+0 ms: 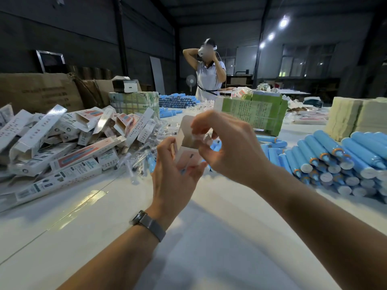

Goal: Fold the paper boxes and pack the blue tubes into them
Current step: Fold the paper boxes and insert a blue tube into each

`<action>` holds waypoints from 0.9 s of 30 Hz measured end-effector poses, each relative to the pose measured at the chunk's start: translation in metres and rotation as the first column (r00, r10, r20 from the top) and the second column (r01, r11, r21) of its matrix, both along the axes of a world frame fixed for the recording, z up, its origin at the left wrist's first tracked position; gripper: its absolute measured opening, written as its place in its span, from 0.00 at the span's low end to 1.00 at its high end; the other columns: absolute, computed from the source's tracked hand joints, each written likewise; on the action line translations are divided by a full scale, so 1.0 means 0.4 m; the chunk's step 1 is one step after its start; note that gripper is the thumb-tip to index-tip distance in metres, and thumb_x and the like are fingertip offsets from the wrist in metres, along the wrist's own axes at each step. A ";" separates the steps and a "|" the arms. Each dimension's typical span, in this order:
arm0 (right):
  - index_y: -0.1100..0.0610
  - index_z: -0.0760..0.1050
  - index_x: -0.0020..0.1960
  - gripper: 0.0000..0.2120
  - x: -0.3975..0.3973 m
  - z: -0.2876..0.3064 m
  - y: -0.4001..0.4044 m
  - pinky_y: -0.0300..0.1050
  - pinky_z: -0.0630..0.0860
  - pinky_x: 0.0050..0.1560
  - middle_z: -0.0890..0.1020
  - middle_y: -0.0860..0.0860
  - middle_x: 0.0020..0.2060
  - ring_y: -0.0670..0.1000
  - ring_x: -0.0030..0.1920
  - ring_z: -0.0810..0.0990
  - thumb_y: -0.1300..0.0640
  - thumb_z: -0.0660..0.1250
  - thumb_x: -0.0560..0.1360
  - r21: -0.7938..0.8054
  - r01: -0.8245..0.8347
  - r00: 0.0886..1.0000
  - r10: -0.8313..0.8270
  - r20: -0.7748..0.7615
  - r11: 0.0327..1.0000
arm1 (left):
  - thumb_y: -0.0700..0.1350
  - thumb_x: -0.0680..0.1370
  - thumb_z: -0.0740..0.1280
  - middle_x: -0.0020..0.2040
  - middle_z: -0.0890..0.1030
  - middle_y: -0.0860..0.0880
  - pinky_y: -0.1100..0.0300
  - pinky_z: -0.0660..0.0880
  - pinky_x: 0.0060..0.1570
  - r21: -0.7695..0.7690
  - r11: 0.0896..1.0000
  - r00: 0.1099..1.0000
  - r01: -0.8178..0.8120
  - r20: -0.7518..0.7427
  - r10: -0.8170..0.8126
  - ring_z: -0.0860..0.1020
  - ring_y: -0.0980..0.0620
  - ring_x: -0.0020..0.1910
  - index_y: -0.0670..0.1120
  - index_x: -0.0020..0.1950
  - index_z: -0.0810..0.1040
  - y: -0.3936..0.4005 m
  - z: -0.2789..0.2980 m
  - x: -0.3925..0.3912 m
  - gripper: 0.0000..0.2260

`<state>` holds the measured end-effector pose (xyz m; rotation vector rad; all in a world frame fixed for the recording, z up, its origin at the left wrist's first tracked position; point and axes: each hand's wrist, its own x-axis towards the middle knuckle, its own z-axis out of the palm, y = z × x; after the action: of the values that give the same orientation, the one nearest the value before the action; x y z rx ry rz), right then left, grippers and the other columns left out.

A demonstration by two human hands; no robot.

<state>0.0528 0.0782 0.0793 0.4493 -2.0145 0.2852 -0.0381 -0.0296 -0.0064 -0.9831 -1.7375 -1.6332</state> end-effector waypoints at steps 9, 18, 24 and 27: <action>0.59 0.71 0.69 0.25 -0.009 -0.021 0.009 0.58 0.72 0.58 0.84 0.51 0.52 0.56 0.62 0.71 0.62 0.67 0.72 0.186 0.010 0.974 -0.052 0.222 0.983 | 0.38 0.75 0.73 0.54 0.77 0.44 0.45 0.78 0.39 -0.002 0.998 0.997 0.057 -0.055 -0.057 0.80 0.45 0.47 0.44 0.68 0.59 -0.010 0.009 -0.009 0.28; 0.45 0.67 0.64 0.31 -0.023 -0.031 0.038 0.45 0.80 0.45 0.77 0.48 0.55 0.48 0.47 0.80 0.70 0.72 0.71 -0.466 -0.175 0.961 0.254 0.112 0.867 | 0.47 0.82 0.61 0.64 0.75 0.43 0.53 0.81 0.53 0.006 0.972 0.972 0.234 -0.021 -0.233 0.80 0.51 0.57 0.58 0.73 0.55 -0.002 0.024 0.038 0.23; 0.47 0.67 0.64 0.31 -0.014 -0.029 0.046 0.58 0.81 0.51 0.79 0.56 0.54 0.56 0.44 0.82 0.72 0.72 0.71 -0.613 -0.265 0.913 0.398 0.089 0.745 | 0.43 0.82 0.61 0.57 0.78 0.49 0.59 0.81 0.44 0.014 0.937 0.937 0.350 0.024 -0.350 0.82 0.51 0.52 0.62 0.69 0.60 -0.013 0.020 0.021 0.21; 0.51 0.68 0.63 0.27 -0.008 -0.026 0.049 0.61 0.79 0.53 0.80 0.57 0.54 0.54 0.44 0.81 0.72 0.71 0.72 -0.643 -0.266 0.904 0.417 0.092 0.718 | 0.45 0.81 0.61 0.51 0.79 0.57 0.54 0.82 0.45 0.028 0.923 0.921 0.383 0.062 -0.384 0.82 0.50 0.50 0.69 0.64 0.62 -0.015 0.020 0.022 0.20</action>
<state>0.0497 0.0977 0.0689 0.3725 -1.8995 1.2516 -0.0294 -0.0357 0.0016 -1.3433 -1.6441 -1.9351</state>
